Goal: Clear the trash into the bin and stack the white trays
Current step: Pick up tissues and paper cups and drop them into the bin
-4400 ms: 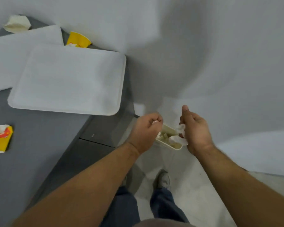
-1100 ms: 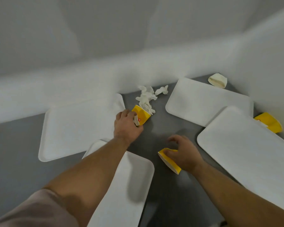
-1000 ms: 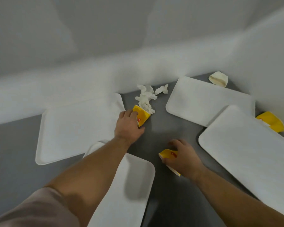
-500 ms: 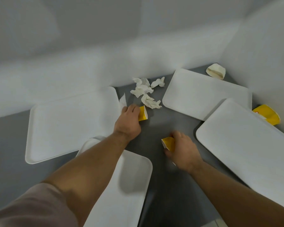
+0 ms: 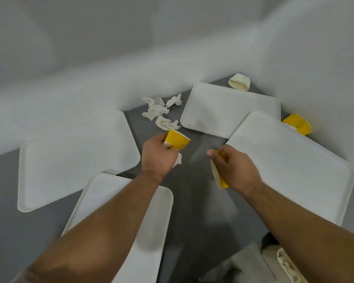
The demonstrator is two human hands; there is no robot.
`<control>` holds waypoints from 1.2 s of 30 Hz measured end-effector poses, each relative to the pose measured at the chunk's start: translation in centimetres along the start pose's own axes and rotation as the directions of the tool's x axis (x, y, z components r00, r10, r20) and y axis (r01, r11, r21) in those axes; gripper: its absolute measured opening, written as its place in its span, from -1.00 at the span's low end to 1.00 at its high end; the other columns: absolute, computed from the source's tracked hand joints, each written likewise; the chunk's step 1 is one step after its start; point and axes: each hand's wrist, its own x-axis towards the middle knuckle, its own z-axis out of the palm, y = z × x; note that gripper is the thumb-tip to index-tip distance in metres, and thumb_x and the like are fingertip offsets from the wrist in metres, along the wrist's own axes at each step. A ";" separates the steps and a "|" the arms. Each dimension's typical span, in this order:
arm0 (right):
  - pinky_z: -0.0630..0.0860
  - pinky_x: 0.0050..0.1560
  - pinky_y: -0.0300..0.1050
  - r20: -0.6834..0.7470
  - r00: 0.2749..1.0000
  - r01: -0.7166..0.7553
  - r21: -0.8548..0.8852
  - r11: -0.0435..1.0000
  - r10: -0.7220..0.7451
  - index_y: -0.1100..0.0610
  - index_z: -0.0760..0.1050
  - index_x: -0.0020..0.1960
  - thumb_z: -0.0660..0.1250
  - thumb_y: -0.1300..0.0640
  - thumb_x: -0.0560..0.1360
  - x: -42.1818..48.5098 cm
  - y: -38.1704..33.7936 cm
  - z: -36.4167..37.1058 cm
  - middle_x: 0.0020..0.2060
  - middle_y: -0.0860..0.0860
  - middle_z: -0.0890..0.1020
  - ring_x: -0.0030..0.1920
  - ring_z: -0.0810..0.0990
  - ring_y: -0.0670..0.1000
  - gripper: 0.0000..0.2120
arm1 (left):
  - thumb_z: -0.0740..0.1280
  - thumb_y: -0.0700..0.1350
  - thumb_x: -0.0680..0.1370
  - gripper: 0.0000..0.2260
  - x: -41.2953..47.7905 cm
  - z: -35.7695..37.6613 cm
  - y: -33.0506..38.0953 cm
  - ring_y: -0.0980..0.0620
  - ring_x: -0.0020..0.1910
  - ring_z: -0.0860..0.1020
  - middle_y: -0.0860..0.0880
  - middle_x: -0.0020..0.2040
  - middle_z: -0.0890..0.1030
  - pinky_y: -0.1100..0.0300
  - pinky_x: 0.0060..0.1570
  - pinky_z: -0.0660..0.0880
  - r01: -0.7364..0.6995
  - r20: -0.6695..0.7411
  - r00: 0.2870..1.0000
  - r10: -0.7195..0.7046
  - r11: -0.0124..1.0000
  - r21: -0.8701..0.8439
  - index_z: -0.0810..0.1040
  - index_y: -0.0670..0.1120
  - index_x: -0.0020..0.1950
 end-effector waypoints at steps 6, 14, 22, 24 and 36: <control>0.39 -0.21 0.00 -0.224 0.969 -0.057 0.201 0.978 0.103 0.03 0.41 -0.23 0.11 -0.31 0.63 -4.3 6.4 -6.6 -0.35 -0.04 0.55 -0.25 0.53 0.04 -0.53 | 0.31 0.03 0.38 -0.74 -5.9 4.2 6.4 0.06 -0.41 0.47 -0.09 -0.42 0.54 0.04 -0.38 0.48 -0.081 0.139 0.983 0.122 0.959 -0.270 0.52 -0.18 -0.27; 0.42 -0.31 -0.10 -0.327 0.878 -0.242 0.330 0.913 0.350 -0.01 0.50 -0.16 0.08 -0.28 0.65 -14.4 20.5 -13.8 -0.33 -0.06 0.59 -0.28 0.58 -0.02 -0.56 | 0.28 0.29 0.51 -0.42 -17.8 16.5 15.2 0.04 -0.40 0.29 -0.02 -0.44 0.26 0.05 -0.37 0.29 -0.113 0.235 0.945 0.229 0.900 -0.422 0.27 -0.18 -0.38; 0.39 -0.16 -0.12 -0.385 0.755 -0.361 0.432 0.827 0.531 -0.03 0.54 0.08 0.20 -0.01 0.66 -27.5 38.3 -16.9 -0.17 -0.05 0.61 -0.17 0.55 0.03 -0.84 | 0.31 0.21 0.48 -0.54 -32.5 29.2 21.6 0.07 -0.43 0.29 0.05 -0.47 0.28 0.01 -0.43 0.33 -0.173 0.357 0.884 0.303 0.920 -0.351 0.36 -0.14 -0.37; 0.45 -0.11 -0.07 -0.331 0.725 -0.425 0.476 0.770 0.604 -0.02 0.53 0.16 0.19 0.06 0.64 -30.5 42.8 -16.5 -0.10 -0.03 0.62 -0.10 0.58 0.07 -0.83 | 0.33 0.14 0.43 -0.66 -35.8 32.9 22.2 0.12 -0.46 0.28 0.06 -0.50 0.31 0.12 -0.45 0.31 -0.169 0.417 0.857 0.303 0.930 -0.326 0.38 -0.05 -0.40; 0.48 -0.32 -0.19 -0.071 0.479 -0.586 0.717 0.379 0.875 -0.02 0.54 0.01 0.30 0.27 0.51 -34.3 60.6 -1.3 -0.20 -0.05 0.66 -0.24 0.65 -0.03 -0.79 | 0.31 0.02 0.30 -0.80 -41.0 56.5 11.5 0.07 -0.40 0.35 0.06 -0.46 0.39 0.08 -0.33 0.37 0.098 0.583 0.812 -0.001 0.986 -0.134 0.39 -0.08 -0.37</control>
